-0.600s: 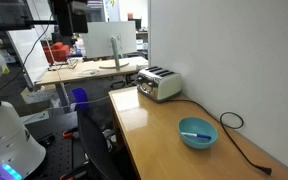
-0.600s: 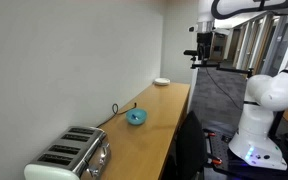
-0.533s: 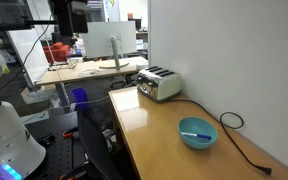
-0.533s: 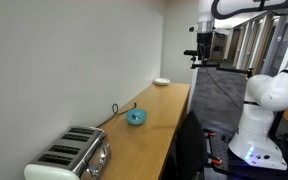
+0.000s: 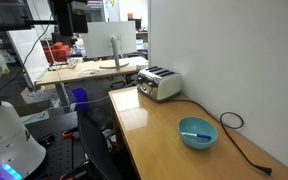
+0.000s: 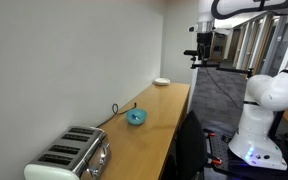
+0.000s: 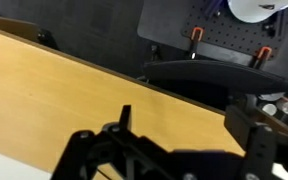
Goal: Take the blue pen out of the blue bowl and put it on the table
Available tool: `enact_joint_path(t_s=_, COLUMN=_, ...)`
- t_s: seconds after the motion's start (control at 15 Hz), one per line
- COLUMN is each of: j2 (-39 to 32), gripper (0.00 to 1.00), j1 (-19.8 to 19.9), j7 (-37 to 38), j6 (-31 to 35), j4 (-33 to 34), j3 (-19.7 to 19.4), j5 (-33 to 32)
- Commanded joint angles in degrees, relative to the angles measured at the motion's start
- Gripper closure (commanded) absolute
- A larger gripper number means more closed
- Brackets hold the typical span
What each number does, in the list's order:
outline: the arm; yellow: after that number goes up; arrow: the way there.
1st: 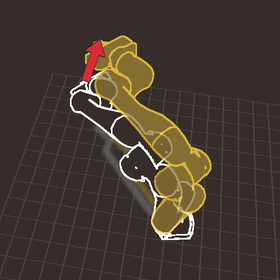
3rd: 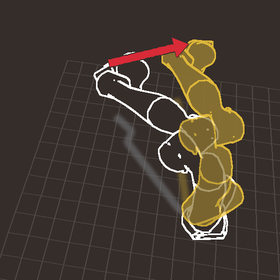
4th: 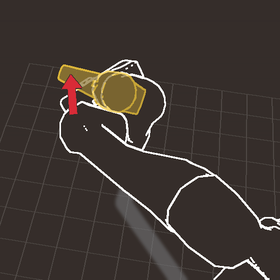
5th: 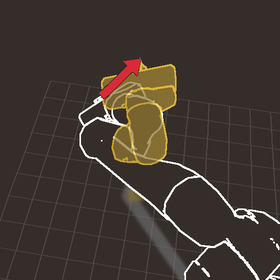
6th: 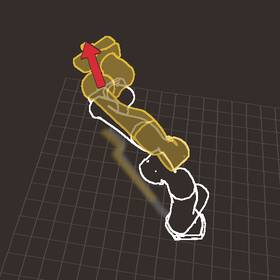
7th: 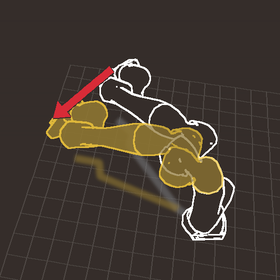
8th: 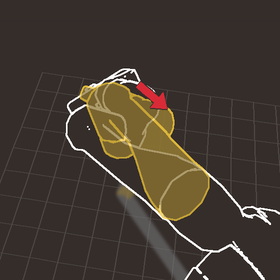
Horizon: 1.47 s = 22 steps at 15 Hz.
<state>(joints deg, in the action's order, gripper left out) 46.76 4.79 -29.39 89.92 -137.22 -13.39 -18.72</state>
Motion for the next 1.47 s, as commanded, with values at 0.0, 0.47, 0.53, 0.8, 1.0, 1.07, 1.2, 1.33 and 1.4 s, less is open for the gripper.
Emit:
enact_joint_path(t_s=0.0, j2=0.19, gripper=0.00, j1=-1.59, j7=0.84, j6=-0.49, j4=0.23, j3=-0.97, j5=-0.69)
enact_joint_path(t_s=0.47, j2=-2.92, gripper=0.00, j1=-3.19, j7=1.54, j6=1.02, j4=1.33, j3=-1.15, j5=1.02)
enact_joint_path(t_s=0.53, j2=-4.55, gripper=0.00, j1=-3.77, j7=2.76, j6=2.40, j4=1.59, j3=-0.90, j5=1.74)
enact_joint_path(t_s=0.8, j2=-13.94, gripper=0.00, j1=-5.20, j7=8.13, j6=11.00, j4=2.84, j3=0.02, j5=5.69)
enact_joint_path(t_s=1.0, j2=-23.99, gripper=0.00, j1=-4.51, j7=13.45, j6=20.26, j4=4.90, j3=0.30, j5=10.98)
enact_joint_path(t_s=1.07, j2=-27.91, gripper=0.00, j1=-4.20, j7=16.00, j6=23.79, j4=5.79, j3=0.70, j5=12.79)
enact_joint_path(t_s=1.2, j2=-38.28, gripper=0.00, j1=-6.46, j7=19.58, j6=30.16, j4=11.50, j3=-1.54, j5=16.06)
enact_joint_path(t_s=1.33, j2=-47.84, gripper=0.00, j1=-3.66, j7=20.96, j6=35.40, j4=17.48, j3=1.14, j5=20.77)
enact_joint_path(t_s=1.4, j2=-52.96, gripper=0.00, j1=-3.08, j7=22.02, j6=37.55, j4=21.11, j3=1.67, j5=22.67)
